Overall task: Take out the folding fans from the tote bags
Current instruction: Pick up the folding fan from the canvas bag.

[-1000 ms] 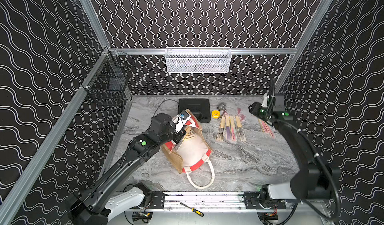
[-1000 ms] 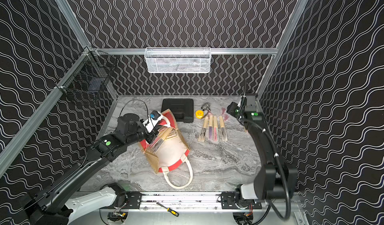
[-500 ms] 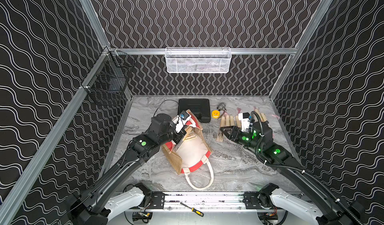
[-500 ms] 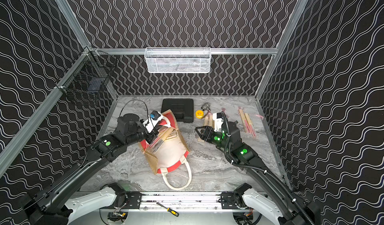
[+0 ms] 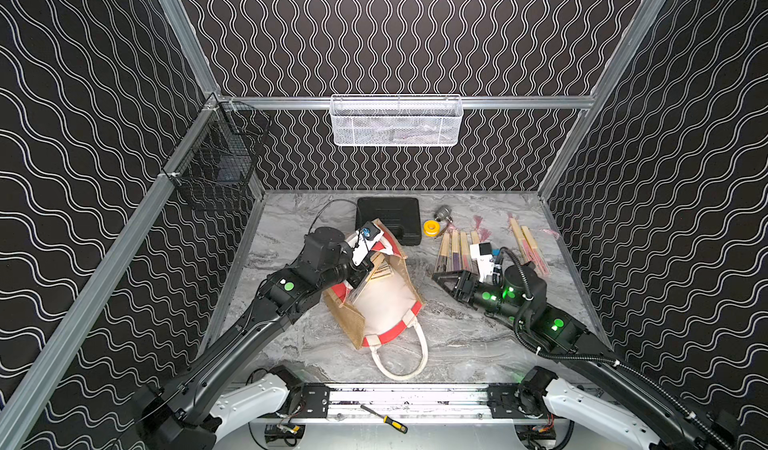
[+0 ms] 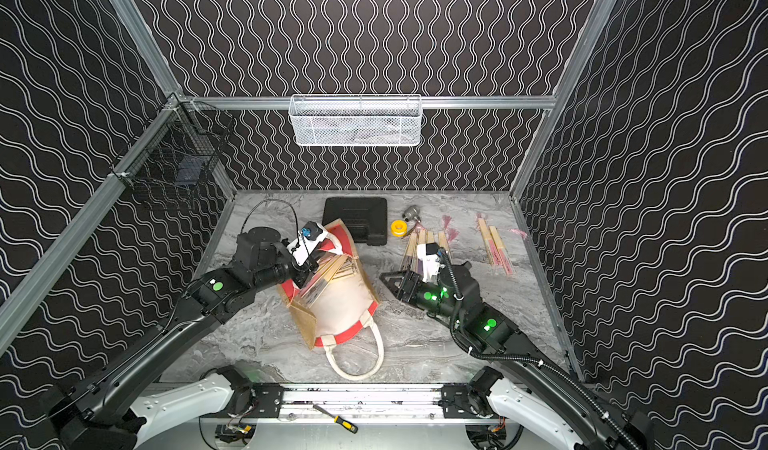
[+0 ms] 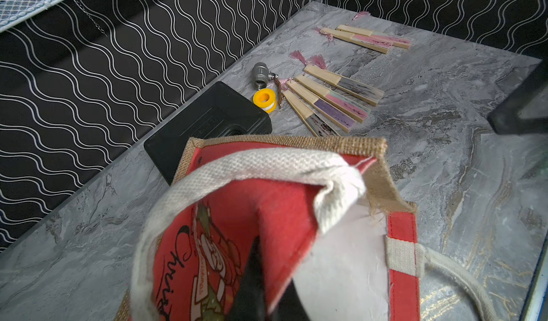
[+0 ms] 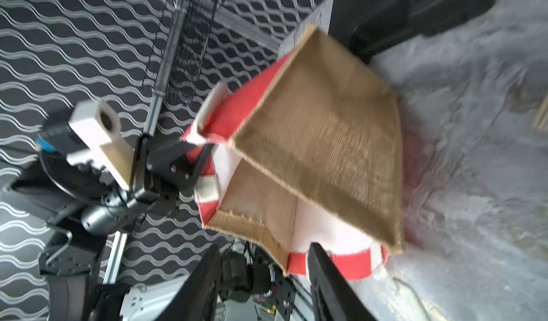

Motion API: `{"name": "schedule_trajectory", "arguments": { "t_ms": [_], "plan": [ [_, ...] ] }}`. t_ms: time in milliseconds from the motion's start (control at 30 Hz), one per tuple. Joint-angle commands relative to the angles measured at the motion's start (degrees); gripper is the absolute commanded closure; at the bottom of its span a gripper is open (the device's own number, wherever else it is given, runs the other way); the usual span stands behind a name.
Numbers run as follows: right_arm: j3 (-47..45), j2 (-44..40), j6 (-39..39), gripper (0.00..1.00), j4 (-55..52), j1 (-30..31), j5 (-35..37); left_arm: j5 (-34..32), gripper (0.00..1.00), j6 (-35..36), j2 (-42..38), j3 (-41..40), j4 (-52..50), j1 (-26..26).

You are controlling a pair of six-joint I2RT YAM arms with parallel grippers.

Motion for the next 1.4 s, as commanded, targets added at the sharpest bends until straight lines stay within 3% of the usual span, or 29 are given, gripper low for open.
{"name": "schedule_trajectory", "arguments": {
  "t_ms": [0, 167, 433, 733, 967, 1233, 1367],
  "plan": [
    [-0.95, -0.24, 4.89, 0.5, 3.52, 4.69, 7.04, -0.35, 1.0, -0.32, 0.41, 0.53, 1.46, 0.0],
    [-6.57, -0.62, 12.86, 0.49, 9.42, 14.99, 21.33, -0.38, 1.0, -0.19, -0.03, 0.58, 1.4, -0.04],
    [-5.37, 12.0, 13.86, 0.48, 18.82, 25.83, 27.47, -0.35, 1.0, -0.28, 1.41, 1.07, 0.89, 0.02],
    [-3.12, 20.95, 10.63, 0.47, 20.27, 26.95, 34.04, -1.0, 1.0, -0.07, 0.99, 0.66, 1.23, 0.04],
    [1.93, 30.88, -3.16, 0.49, 20.75, 27.0, 31.54, -0.78, 1.0, -0.17, 1.42, 1.25, 0.44, 0.01],
    [6.67, 39.97, -9.89, 0.5, 17.19, 27.1, 31.93, -1.09, 1.0, -0.28, 1.04, 1.33, 0.32, 0.0],
    [12.24, 45.27, -13.36, 0.51, 10.53, 27.11, 33.95, -0.85, 1.0, -0.45, 1.52, 1.68, -0.05, -0.02]
  ]
}}
